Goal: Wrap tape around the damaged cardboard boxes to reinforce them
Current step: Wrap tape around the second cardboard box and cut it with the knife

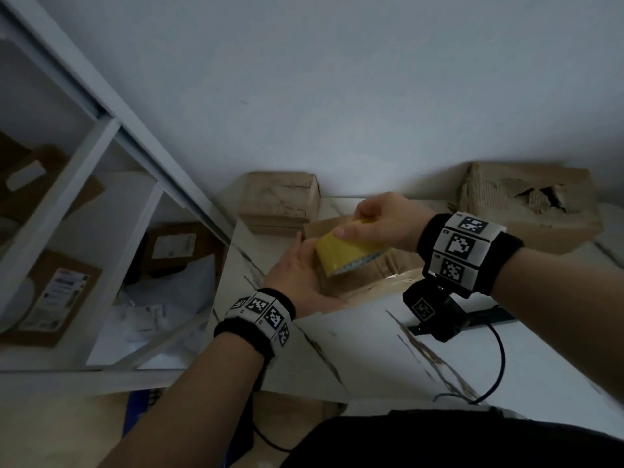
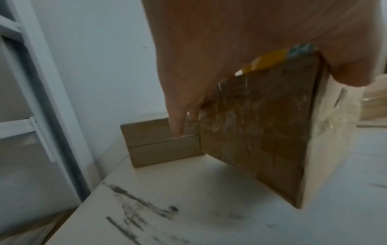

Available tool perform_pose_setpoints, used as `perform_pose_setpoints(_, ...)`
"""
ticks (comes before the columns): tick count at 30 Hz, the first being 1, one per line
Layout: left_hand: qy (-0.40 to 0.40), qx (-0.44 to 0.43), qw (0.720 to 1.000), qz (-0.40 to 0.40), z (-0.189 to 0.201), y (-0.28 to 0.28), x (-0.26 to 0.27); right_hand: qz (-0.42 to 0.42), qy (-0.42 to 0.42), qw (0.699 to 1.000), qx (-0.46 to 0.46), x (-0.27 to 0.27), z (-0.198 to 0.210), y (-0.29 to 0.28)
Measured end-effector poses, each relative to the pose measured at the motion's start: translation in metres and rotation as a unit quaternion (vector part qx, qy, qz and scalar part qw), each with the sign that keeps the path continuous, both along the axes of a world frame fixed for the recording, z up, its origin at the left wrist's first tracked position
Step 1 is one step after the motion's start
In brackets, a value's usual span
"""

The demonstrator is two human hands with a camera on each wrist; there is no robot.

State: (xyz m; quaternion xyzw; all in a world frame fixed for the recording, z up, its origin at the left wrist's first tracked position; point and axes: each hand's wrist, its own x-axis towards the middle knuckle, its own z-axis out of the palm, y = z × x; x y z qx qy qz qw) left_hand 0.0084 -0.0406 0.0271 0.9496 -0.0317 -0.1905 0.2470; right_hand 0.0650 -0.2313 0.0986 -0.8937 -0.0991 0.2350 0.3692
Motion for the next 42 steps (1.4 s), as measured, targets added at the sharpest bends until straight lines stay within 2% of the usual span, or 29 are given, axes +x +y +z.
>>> perform_pose_setpoints(3,0.036,0.120,0.991,-0.049,-0.003,-0.005,-0.006,0.042,-0.010,0.997,-0.057,-0.009,-0.007,0.008)
perform_pose_setpoints(6,0.025,0.149,0.986,-0.076,-0.008,-0.012,-0.005,0.046,-0.016,0.998,-0.050,-0.012,-0.008,0.012)
perform_pose_setpoints(12,0.023,0.229,0.969,-0.093,-0.015,-0.017,-0.008,0.064,-0.058,0.989,-0.122,-0.010,-0.001,0.010)
perform_pose_setpoints(16,0.013,0.239,0.966,-0.097,-0.016,-0.016,-0.006,0.048,-0.076,0.986,-0.144,-0.001,0.010,-0.004)
perform_pose_setpoints(23,0.009,0.249,0.963,-0.102,-0.013,-0.018,-0.007,0.058,-0.147,0.955,-0.252,0.002,0.011,-0.029)
perform_pose_setpoints(28,0.012,0.251,0.963,-0.097,-0.013,-0.019,-0.008,0.036,-0.152,0.939,-0.308,0.010,0.017,-0.053)
perform_pose_setpoints(31,0.012,0.247,0.964,-0.094,-0.013,-0.020,-0.008,0.017,-0.127,0.948,-0.293,0.011,0.015,-0.059)
perform_pose_setpoints(34,0.011,0.250,0.964,-0.092,-0.012,-0.020,-0.009,-0.012,-0.096,0.970,-0.224,0.013,0.011,-0.064)
perform_pose_setpoints(37,0.011,0.251,0.964,-0.091,-0.011,-0.021,-0.010,-0.020,-0.088,0.978,-0.187,0.012,0.009,-0.067)
perform_pose_setpoints(40,0.010,0.271,0.957,-0.099,-0.012,-0.019,-0.009,-0.018,-0.095,0.976,-0.194,0.014,0.011,-0.067)
perform_pose_setpoints(42,0.008,0.282,0.954,-0.105,-0.014,-0.019,-0.009,-0.002,-0.105,0.966,-0.236,0.017,0.014,-0.069)
